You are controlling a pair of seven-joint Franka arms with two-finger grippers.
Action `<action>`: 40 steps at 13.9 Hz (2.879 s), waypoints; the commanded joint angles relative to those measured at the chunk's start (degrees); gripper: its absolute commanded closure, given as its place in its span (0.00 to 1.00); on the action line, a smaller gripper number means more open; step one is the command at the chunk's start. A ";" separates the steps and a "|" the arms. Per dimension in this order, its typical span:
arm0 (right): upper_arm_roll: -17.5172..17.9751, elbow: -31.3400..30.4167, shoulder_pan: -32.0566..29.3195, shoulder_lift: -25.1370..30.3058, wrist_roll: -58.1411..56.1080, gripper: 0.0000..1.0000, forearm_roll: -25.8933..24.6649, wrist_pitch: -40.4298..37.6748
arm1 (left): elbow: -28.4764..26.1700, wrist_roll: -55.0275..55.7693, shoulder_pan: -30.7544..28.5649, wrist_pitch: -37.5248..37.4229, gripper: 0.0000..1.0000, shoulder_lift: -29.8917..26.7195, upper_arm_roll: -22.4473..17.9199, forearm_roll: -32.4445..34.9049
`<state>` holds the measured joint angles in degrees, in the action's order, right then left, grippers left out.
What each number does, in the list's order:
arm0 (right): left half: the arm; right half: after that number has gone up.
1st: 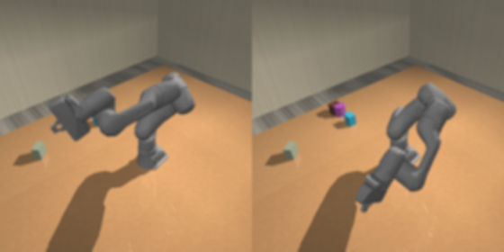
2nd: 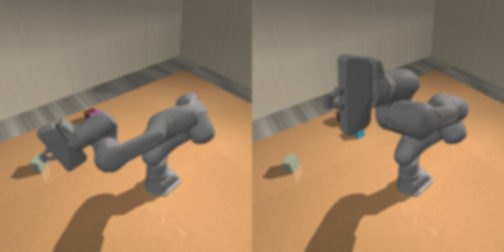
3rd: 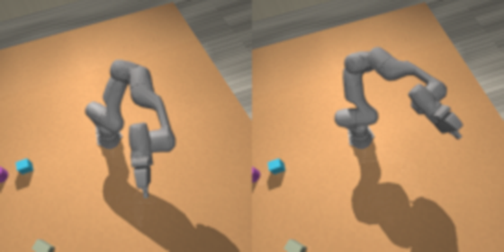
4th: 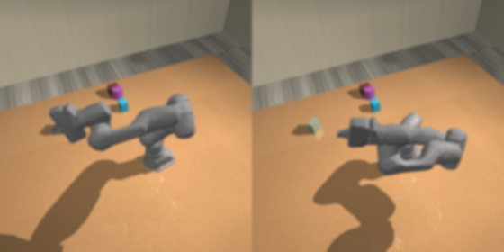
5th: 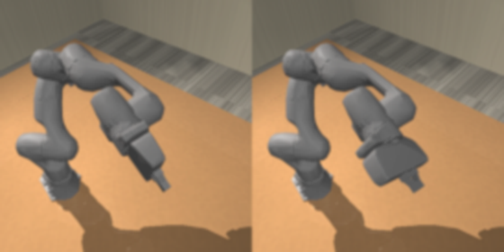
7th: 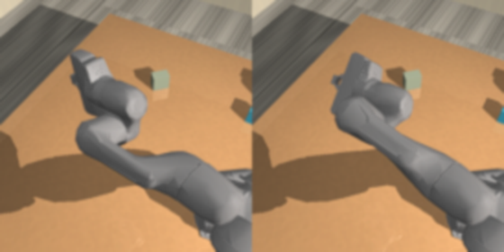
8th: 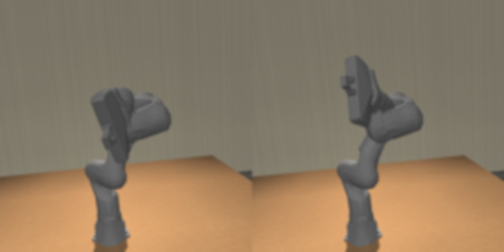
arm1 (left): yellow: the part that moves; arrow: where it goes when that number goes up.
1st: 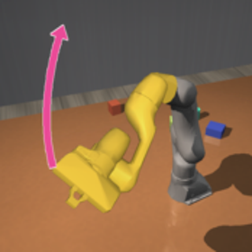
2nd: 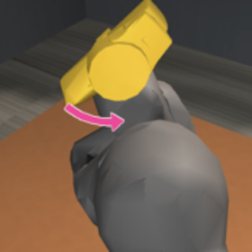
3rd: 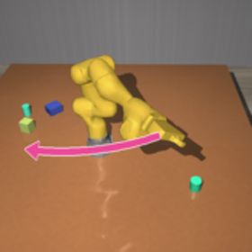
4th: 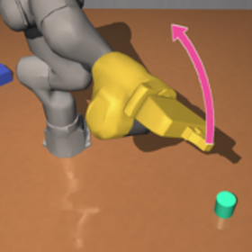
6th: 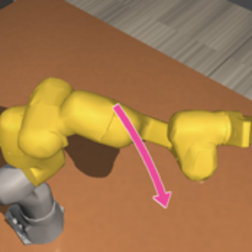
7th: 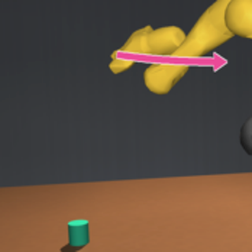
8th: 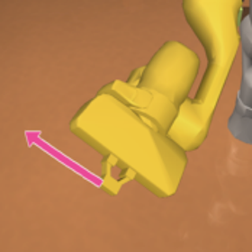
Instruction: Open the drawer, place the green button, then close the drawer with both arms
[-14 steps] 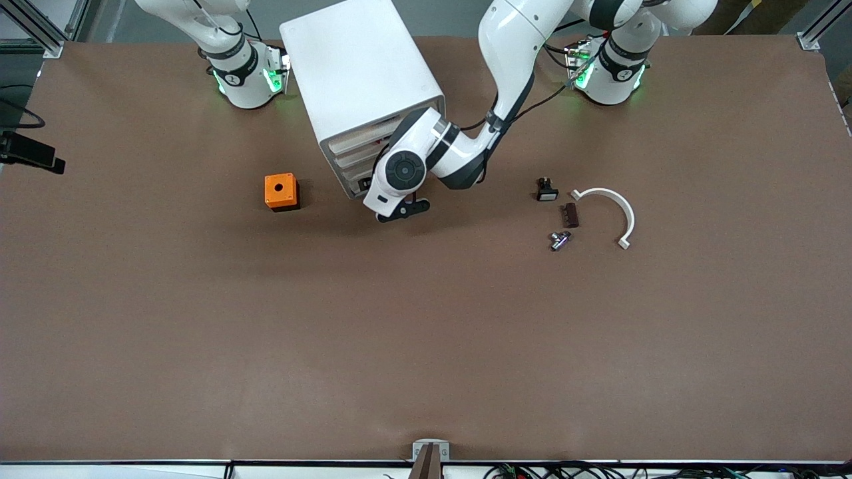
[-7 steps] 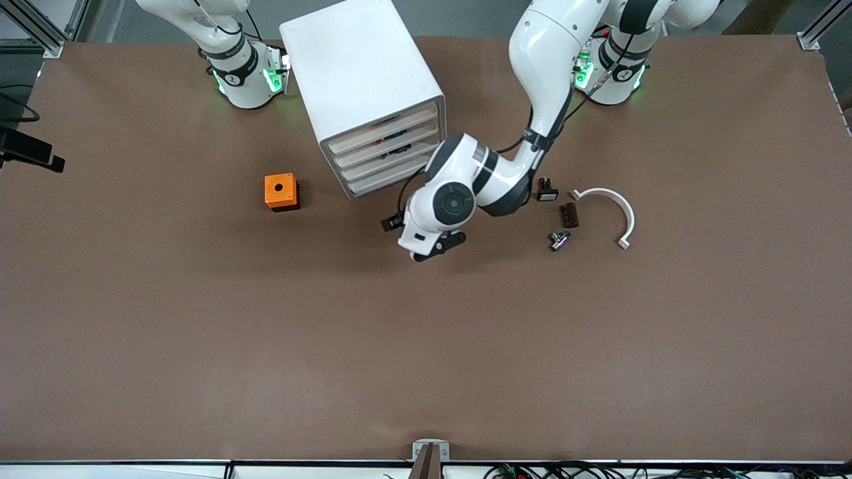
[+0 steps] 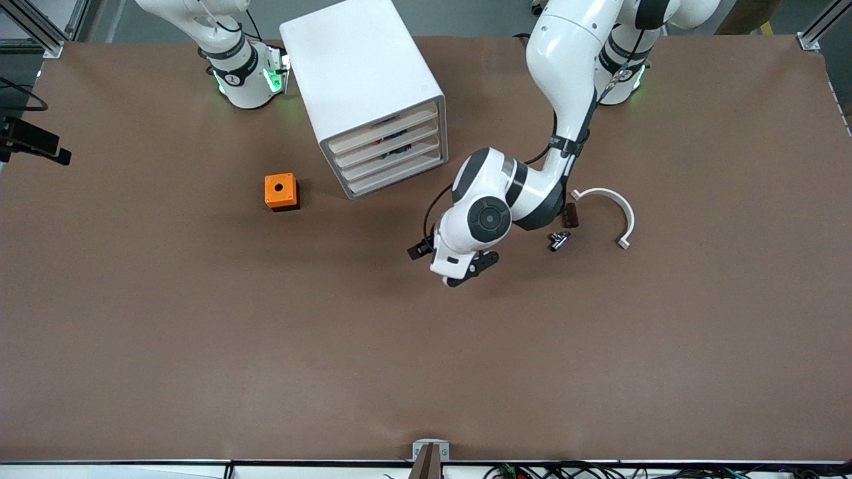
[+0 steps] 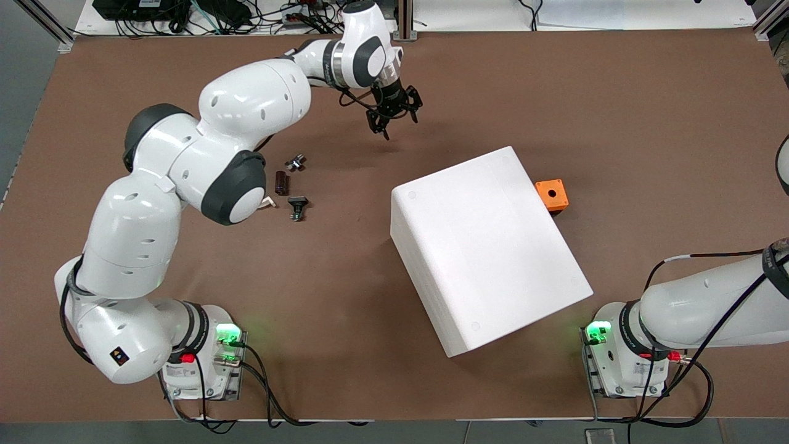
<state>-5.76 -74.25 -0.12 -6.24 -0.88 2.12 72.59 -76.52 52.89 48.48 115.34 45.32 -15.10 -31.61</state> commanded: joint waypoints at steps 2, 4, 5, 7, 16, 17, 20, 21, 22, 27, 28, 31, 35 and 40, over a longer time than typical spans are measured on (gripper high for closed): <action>0.13 -2.91 0.03 2.28 -0.17 0.00 -1.50 1.23 | -0.73 0.63 -2.94 -0.99 0.00 -1.90 0.07 6.29; 0.05 -4.58 -0.06 3.59 -0.26 0.00 -1.59 2.37 | -0.73 0.46 -4.26 -0.99 0.00 -2.25 0.08 6.64; 0.05 -5.98 -0.06 4.47 -0.26 0.00 -1.59 3.42 | -0.73 0.20 -4.70 -0.99 0.00 -2.52 -0.01 6.82; 0.05 -7.05 -0.15 5.36 -0.17 0.00 -1.59 4.31 | -0.65 -2.16 -6.11 -1.08 0.00 -2.96 -0.01 6.82; -0.31 -7.48 -0.41 5.62 -3.60 0.00 -1.50 4.93 | -1.26 -20.69 -15.16 -18.02 0.00 -14.63 -0.36 10.07; -0.22 -7.75 -0.24 6.15 -3.43 0.00 -1.50 5.10 | -1.35 -23.60 -16.56 -21.00 0.00 -16.30 -0.36 10.25; 0.22 -8.37 0.29 6.59 -2.72 0.00 -1.41 5.02 | -4.84 -31.15 -20.16 -27.96 0.00 -23.76 -0.28 14.02; 0.22 -8.37 0.12 6.76 -2.72 0.00 -1.15 4.84 | -8.61 -34.40 -20.87 -28.24 0.00 -27.53 -0.28 15.07; 0.13 -8.37 0.03 6.85 -2.72 0.00 -0.80 4.67 | -13.08 -37.65 -22.18 -28.15 0.00 -32.09 -0.28 16.91; 0.22 -7.84 0.20 6.59 -2.72 0.00 -0.53 4.49 | -26.03 -41.46 -24.22 -27.27 0.00 -45.48 -0.10 26.06; 0.31 -7.84 0.29 6.76 -2.72 0.00 -0.45 4.23 | -27.26 -41.99 -24.22 -26.84 0.00 -46.80 -0.10 27.72; 0.31 -7.84 0.20 7.11 -2.72 0.00 1.57 3.96 | -34.19 -44.71 -25.53 -23.42 0.00 -52.24 -0.01 30.72; 0.40 -8.02 0.64 7.56 -3.07 0.00 1.58 3.52 | -38.88 -46.20 -26.94 -21.03 0.00 -58.41 0.07 34.33; 0.31 -8.45 0.64 7.73 -3.60 0.00 1.23 3.17 | -33.80 -47.80 -27.82 -21.47 0.00 -57.37 -0.01 34.33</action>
<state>-5.31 -80.91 0.18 -0.14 -3.85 3.25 75.60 -112.91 5.43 20.94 93.74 -12.77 -15.86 1.49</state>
